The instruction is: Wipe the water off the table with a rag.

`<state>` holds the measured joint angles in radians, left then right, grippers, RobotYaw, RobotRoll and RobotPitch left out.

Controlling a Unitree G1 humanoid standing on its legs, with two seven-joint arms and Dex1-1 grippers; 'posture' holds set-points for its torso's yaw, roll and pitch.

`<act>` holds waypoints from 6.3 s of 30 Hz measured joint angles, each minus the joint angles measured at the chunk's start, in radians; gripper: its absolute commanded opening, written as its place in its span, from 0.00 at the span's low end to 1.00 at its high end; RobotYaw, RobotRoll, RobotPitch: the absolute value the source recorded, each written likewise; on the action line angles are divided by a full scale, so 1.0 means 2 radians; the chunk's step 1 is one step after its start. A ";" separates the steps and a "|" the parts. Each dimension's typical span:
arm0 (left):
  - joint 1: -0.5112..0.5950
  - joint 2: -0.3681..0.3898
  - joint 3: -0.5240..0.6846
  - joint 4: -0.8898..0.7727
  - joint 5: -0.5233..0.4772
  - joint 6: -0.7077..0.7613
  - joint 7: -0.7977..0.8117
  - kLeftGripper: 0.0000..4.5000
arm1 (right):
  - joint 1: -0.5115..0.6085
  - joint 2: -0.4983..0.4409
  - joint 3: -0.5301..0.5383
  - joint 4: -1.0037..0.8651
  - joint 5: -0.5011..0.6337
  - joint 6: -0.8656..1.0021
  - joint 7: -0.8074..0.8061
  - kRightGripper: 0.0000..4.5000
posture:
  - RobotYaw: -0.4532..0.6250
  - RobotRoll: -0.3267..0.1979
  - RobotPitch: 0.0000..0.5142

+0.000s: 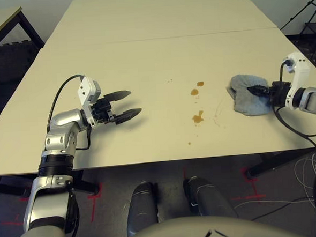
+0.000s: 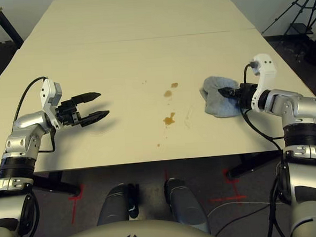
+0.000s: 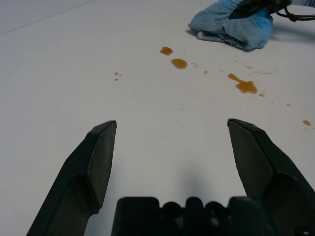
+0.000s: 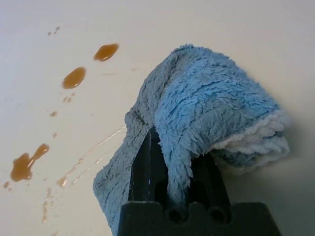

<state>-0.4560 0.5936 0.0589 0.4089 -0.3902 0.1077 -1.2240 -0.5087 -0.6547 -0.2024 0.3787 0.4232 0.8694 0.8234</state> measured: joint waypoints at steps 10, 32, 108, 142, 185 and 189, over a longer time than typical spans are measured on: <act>-0.001 0.003 0.000 0.000 0.000 -0.001 0.000 1.00 | 0.083 0.029 0.029 -0.152 0.035 0.066 0.000 0.02 | 0.29 0.62 0.24; 0.003 0.003 0.000 -0.002 0.000 0.003 -0.002 1.00 | 0.099 0.037 0.146 -0.260 0.089 0.132 0.044 0.02 | 0.29 0.62 0.31; -0.004 0.009 -0.010 0.013 0.006 -0.002 -0.018 1.00 | -0.101 0.160 0.076 0.079 -0.043 -0.093 -0.025 0.02 | 0.27 0.62 0.30; 0.001 0.006 -0.010 -0.002 0.005 0.001 -0.016 1.00 | -0.092 0.185 0.147 0.025 -0.047 -0.084 -0.016 0.02 | 0.28 0.62 0.29; -0.017 -0.001 -0.011 0.038 0.012 -0.015 -0.016 1.00 | -0.209 -0.130 0.055 0.237 -0.082 -0.113 0.113 0.02 | 0.26 0.62 0.29; -0.020 -0.001 -0.011 0.038 0.012 -0.016 -0.016 1.00 | -0.208 -0.130 0.058 0.293 -0.109 -0.154 0.119 0.02 | 0.26 0.62 0.29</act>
<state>-0.4952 0.5921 0.0375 0.4856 -0.3663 0.0757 -1.2565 -0.9256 -0.9155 -0.0873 0.9657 0.2045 0.5605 1.0615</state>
